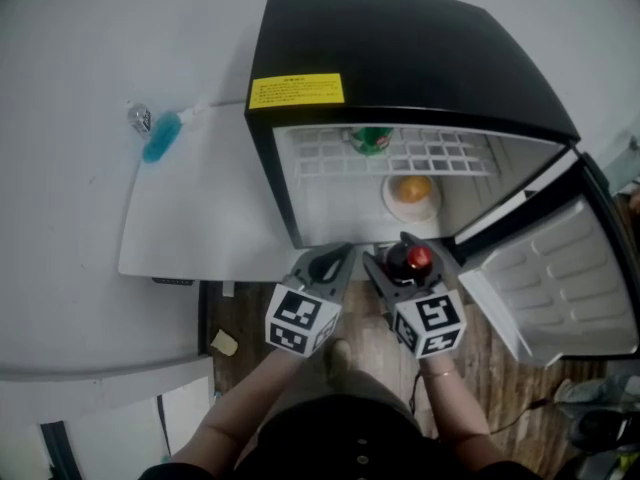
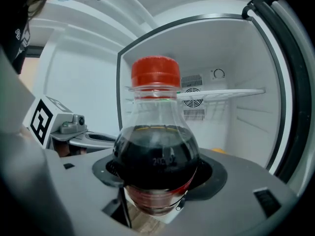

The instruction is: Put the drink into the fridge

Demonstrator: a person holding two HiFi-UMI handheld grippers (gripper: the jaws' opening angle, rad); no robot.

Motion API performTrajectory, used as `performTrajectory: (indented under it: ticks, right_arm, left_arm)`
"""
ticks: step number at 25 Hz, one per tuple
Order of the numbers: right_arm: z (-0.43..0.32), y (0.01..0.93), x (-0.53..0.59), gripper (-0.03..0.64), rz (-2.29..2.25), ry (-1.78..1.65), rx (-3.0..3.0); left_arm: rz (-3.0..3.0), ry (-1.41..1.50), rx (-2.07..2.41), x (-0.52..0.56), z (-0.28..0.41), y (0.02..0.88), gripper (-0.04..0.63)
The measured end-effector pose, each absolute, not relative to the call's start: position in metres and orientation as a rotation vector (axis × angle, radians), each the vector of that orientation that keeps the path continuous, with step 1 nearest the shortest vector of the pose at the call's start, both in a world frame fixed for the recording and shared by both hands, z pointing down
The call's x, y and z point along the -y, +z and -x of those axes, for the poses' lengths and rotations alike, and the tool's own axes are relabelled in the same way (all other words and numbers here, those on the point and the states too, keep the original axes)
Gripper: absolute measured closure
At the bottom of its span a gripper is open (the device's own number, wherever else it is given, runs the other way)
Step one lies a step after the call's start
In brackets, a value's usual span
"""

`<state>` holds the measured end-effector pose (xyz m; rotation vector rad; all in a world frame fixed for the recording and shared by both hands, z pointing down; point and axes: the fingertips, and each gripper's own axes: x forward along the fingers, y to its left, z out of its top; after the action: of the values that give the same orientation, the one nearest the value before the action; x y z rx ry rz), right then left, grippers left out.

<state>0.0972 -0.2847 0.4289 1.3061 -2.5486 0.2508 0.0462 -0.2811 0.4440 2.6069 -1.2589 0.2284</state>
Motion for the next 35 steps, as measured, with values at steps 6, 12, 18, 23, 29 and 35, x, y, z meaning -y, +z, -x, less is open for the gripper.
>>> performTrajectory:
  ticks: [6,12,18,23,29,35]
  right_arm:
    - [-0.095,0.440,0.310,0.299,-1.349,0.261,2.557]
    - [-0.094,0.457,0.332,0.299,-1.354,0.267,2.532]
    - [-0.092,0.476,0.348,0.299,-1.373,0.267,2.508]
    - [-0.088,0.492,0.362,0.299,-1.371,0.274,2.481]
    - [-0.083,0.503,0.383,0.299,-1.328,0.264,2.469]
    - [-0.078,0.508,0.402,0.299,-1.320,0.261,2.469]
  left_arm:
    - [-2.643,0.228,1.305,0.295,-0.047,0.450,0.589]
    - [-2.610,0.233,1.346,0.312,-0.047,0.466,0.589]
    - [-2.594,0.251,1.411,0.328,-0.046,0.481,0.589]
    - [-2.544,0.251,1.445,0.338,-0.041,0.496,0.589]
    - [-2.531,0.272,1.464,0.348,-0.042,0.507,0.588]
    - [-2.514,0.286,1.501,0.360,-0.040,0.511,0.589]
